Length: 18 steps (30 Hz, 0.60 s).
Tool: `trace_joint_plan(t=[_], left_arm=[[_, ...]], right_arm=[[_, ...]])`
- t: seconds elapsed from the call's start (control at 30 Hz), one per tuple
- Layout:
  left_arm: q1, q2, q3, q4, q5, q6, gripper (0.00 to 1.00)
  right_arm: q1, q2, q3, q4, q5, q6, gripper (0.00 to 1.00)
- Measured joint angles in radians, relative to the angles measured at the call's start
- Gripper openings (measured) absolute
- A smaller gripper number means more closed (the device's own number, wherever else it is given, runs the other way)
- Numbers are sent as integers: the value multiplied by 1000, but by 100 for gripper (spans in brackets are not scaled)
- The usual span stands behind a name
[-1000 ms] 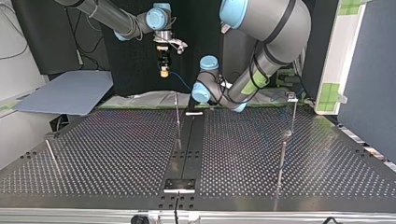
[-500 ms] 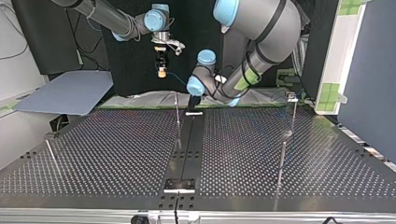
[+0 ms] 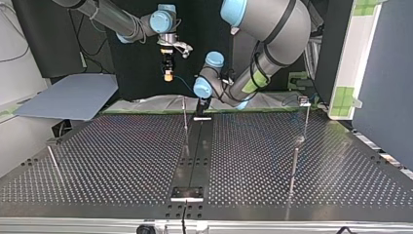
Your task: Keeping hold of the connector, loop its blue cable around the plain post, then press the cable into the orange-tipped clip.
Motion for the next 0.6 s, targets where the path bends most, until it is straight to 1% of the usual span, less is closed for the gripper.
trace_joint_plan(t=[0.23, 0.33, 0.37, 0.4, 0.43, 0.47, 0.53, 0.57, 0.6], left_arm=[[4, 0, 0, 4, 71, -70, 100], [9, 0, 0, 2, 86, -102, 100], [10, 0, 0, 2, 86, -112, 87], [11, 0, -1, 3, 84, -124, 87], [11, 0, -1, 3, 84, -133, 65], [11, 0, -1, 5, 84, -141, 49], [10, 0, -1, 14, 93, -161, 49], [9, 0, -1, 19, 98, -168, 4], [8, 0, -1, 23, 102, -176, 4]], right_arm=[[0, 0, 0, 4, 0, 0, 0], [0, 0, 0, 4, 0, -1, 0], [0, 0, 0, 5, 0, -1, 0], [0, 0, 0, 5, 0, -2, 0], [0, 0, 0, 6, 0, -3, 0], [0, 0, 0, 7, 1, -4, 0], [0, 0, 0, 8, 1, -4, 0], [0, 0, 0, 8, 1, -4, 0], [0, 0, 0, 9, 2, -5, 0]])
